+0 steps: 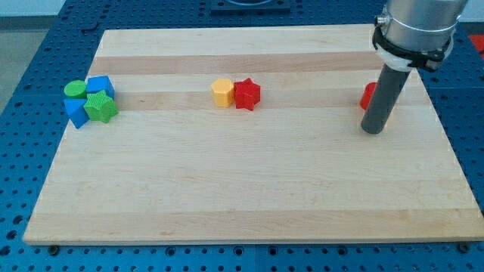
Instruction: Push the yellow hexagon and the red star towards the center right
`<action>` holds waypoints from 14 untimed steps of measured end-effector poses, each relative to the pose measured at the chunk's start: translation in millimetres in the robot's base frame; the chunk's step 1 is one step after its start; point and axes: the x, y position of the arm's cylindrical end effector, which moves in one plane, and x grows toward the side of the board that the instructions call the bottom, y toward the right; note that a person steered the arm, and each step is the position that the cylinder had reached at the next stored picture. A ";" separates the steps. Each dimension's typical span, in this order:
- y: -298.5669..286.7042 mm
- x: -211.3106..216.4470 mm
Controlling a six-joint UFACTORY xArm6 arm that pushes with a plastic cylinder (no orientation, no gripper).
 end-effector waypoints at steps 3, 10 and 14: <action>-101.7 12.6; -214.7 -83.5; -151.6 -90.7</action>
